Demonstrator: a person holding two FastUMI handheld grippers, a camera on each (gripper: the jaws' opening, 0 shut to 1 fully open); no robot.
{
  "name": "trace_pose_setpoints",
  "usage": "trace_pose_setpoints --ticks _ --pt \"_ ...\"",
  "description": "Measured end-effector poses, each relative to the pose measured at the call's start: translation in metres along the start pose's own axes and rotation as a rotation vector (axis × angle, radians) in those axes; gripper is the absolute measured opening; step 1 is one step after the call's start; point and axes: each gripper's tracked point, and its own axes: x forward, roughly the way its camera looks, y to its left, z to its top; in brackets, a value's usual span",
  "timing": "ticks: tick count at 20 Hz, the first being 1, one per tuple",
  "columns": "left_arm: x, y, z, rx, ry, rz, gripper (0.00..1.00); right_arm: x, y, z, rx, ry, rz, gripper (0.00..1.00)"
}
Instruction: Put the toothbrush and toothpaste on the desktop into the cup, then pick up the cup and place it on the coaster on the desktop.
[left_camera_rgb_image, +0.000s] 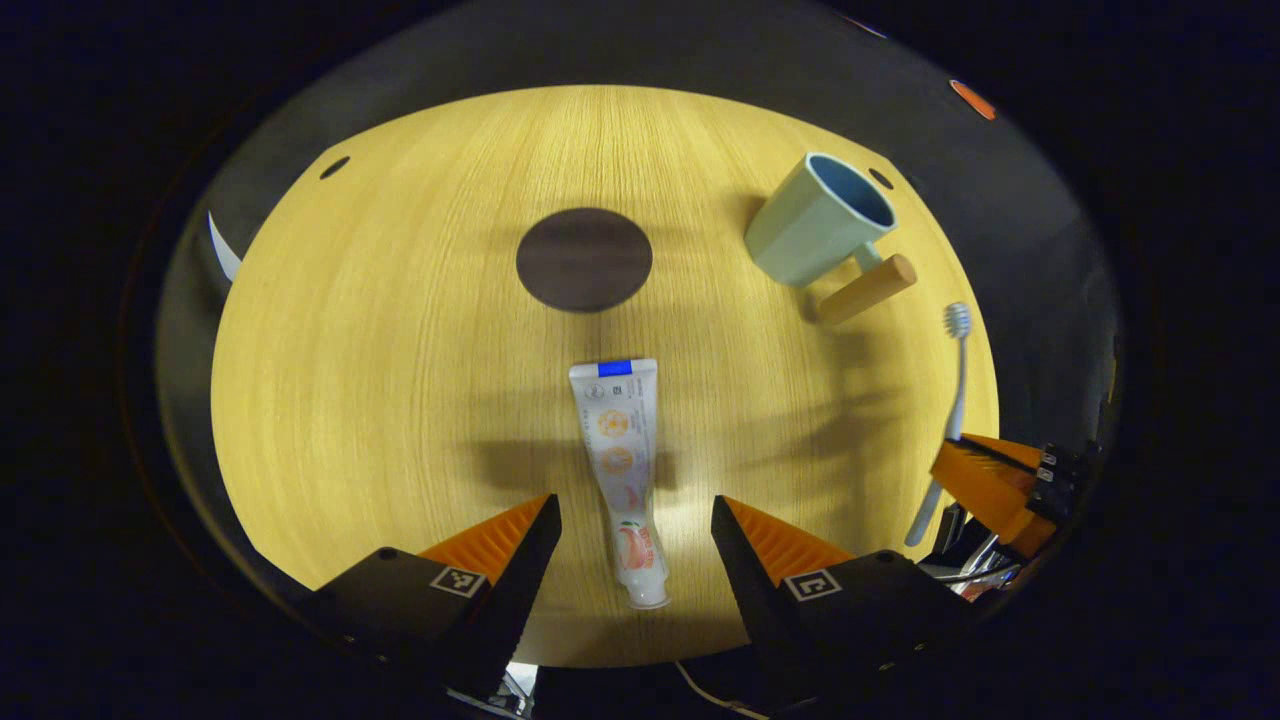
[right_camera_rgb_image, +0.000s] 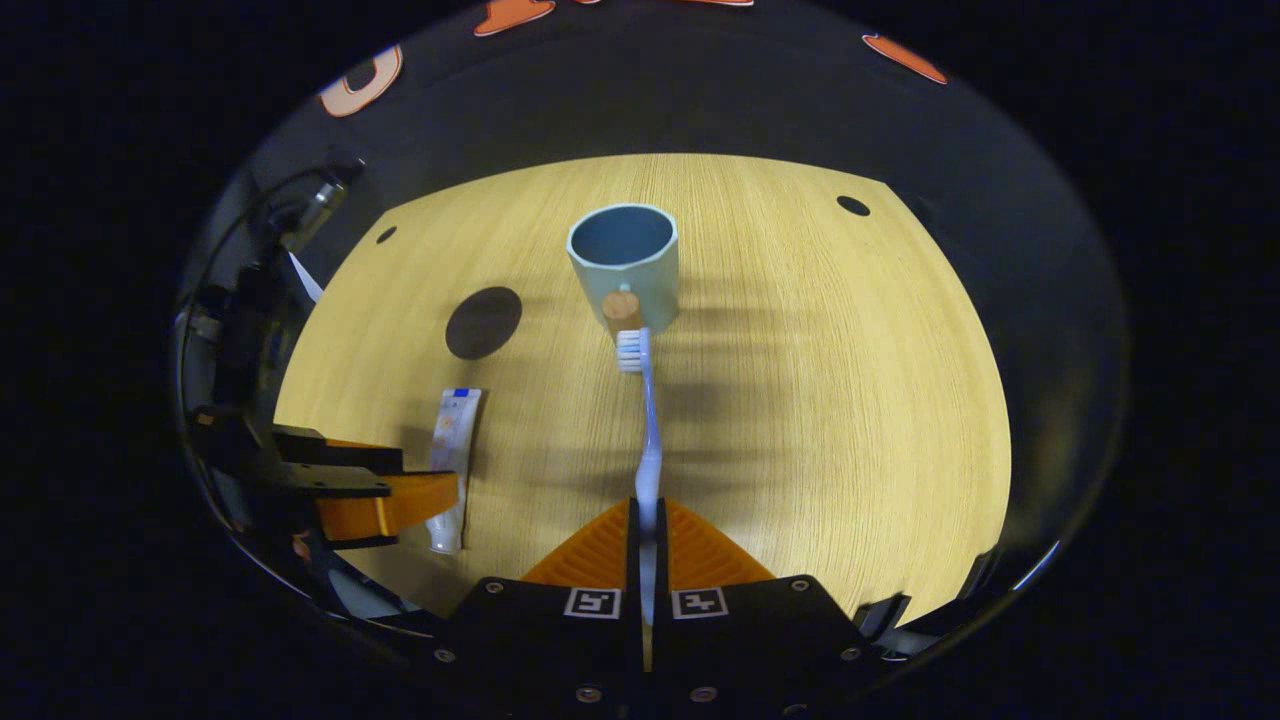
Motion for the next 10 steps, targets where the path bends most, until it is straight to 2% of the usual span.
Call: trace_pose_setpoints --ticks 1,5,7,9,10 --pt "0.007 0.0 0.0 -0.003 0.023 0.002 0.92 -0.004 0.0 0.004 0.002 -0.023 0.003 0.05" --pt "0.03 0.004 0.011 0.008 0.099 0.04 0.77 -0.021 -0.001 0.018 0.002 -0.102 0.01 0.05" --pt "0.032 0.011 0.029 0.028 0.095 0.083 0.67 -0.027 -0.003 0.027 -0.002 -0.146 0.012 0.05" --pt "0.035 0.015 0.042 0.007 0.116 0.096 0.36 -0.031 -0.002 0.036 0.0 -0.182 0.021 0.04" --pt "0.035 0.016 0.052 0.002 0.112 0.102 0.32 -0.033 -0.004 0.04 0.002 -0.199 0.023 0.05"
